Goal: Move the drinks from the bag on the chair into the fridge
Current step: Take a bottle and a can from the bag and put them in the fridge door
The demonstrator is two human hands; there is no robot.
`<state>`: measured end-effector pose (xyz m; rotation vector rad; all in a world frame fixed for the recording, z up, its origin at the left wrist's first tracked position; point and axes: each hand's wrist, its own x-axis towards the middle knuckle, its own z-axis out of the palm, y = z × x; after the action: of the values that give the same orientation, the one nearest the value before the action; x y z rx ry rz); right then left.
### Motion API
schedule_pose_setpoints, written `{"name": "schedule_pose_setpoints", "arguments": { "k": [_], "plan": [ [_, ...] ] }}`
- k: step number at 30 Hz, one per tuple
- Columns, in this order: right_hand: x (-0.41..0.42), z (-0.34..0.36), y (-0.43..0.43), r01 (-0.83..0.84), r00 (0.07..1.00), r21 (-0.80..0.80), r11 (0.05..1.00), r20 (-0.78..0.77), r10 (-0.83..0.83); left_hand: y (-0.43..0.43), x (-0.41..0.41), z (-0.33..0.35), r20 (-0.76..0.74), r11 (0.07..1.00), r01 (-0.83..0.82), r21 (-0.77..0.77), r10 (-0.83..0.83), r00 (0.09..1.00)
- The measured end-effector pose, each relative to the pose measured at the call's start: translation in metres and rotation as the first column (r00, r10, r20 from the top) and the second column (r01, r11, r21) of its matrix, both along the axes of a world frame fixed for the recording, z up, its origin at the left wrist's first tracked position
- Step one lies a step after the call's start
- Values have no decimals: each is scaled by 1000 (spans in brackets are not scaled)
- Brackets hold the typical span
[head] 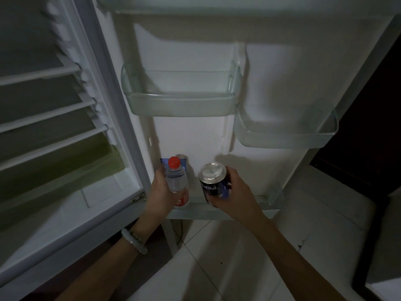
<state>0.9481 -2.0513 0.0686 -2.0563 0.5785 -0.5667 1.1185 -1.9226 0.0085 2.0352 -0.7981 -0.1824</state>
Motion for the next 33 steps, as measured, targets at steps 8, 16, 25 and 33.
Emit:
{"name": "schedule_pose_setpoints", "arguments": {
  "k": [8,16,25,33],
  "plan": [
    [-20,54,7,-148,989,-21,989,-4,148,7,-21,50,531,996,-16,86,-32,847],
    [-43,130,-2,-175,973,-189,966,115,199,-1,-31,94,688,992,-93,89,6,726],
    [-48,193,-51,128,904,-122,984,423,-65,-10,-58,117,796,990,-87,110,-36,604],
    [-24,173,-84,165,958,-180,970,261,-115,-8,-76,110,800,977,-102,185,-89,593]
  ]
}}
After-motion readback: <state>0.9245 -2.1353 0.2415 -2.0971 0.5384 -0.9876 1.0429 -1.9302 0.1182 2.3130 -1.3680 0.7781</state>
